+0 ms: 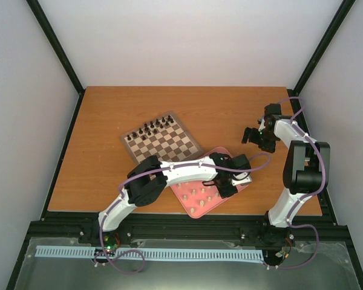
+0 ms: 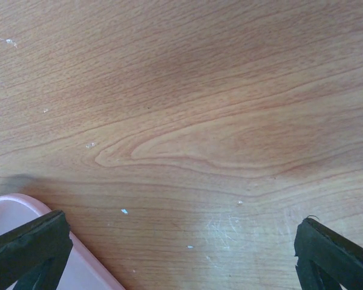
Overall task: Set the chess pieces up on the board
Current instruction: Pick up the chess piece from the storage box, then place the chess piece on the chessboard.
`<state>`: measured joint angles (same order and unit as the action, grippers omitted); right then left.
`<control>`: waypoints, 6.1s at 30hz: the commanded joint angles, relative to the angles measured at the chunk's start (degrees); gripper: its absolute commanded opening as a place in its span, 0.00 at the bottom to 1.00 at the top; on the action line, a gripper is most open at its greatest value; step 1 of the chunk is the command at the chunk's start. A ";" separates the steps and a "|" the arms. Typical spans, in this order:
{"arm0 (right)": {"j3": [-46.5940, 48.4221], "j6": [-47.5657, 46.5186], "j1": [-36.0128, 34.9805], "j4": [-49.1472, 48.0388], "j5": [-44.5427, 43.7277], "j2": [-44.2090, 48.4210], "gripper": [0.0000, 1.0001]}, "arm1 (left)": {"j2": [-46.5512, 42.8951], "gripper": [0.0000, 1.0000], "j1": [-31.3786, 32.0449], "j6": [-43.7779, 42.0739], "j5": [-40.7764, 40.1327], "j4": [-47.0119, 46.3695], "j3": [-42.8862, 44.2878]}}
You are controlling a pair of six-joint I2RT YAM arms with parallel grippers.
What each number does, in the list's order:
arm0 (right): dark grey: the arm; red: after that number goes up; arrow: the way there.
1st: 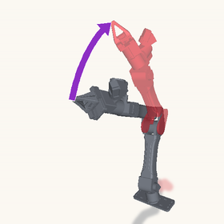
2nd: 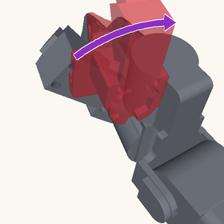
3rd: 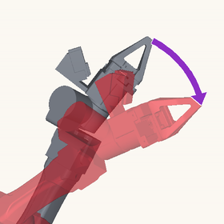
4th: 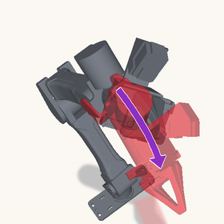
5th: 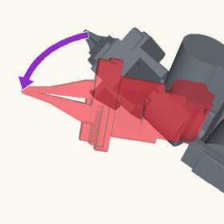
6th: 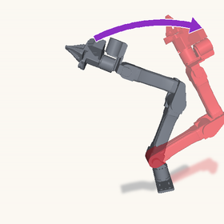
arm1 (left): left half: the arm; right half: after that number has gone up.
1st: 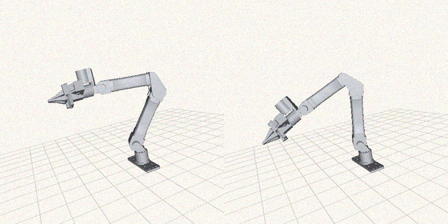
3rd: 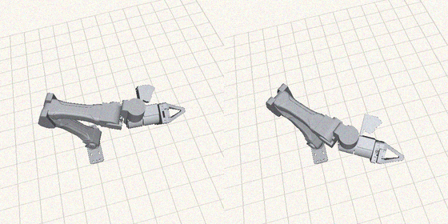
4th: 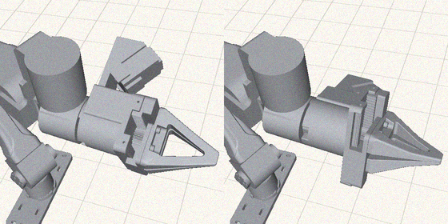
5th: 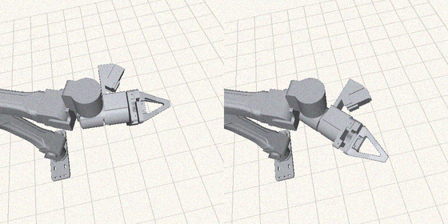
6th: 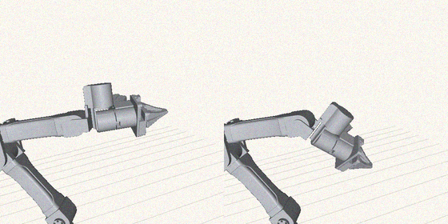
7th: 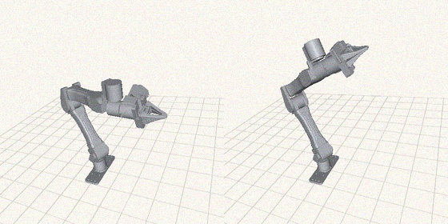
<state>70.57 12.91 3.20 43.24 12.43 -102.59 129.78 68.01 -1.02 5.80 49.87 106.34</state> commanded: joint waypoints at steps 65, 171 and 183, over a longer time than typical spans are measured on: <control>0.85 -0.60 -0.39 0.00 -0.44 0.46 1.00 | 1.14 0.06 -7.04 0.28 -2.67 2.61 9.12; 1.49 -0.87 -0.44 0.26 1.11 -3.50 1.00 | -20.47 0.19 -54.96 9.28 -8.80 -1.88 -24.00; 1.37 -1.13 -0.39 0.17 1.99 -3.30 1.00 | -24.84 0.31 -54.93 9.23 -9.73 -1.91 -24.38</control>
<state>72.31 12.45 3.20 43.66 13.98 -107.11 107.20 13.06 7.94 -3.29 48.42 80.99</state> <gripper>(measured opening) 1.000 0.311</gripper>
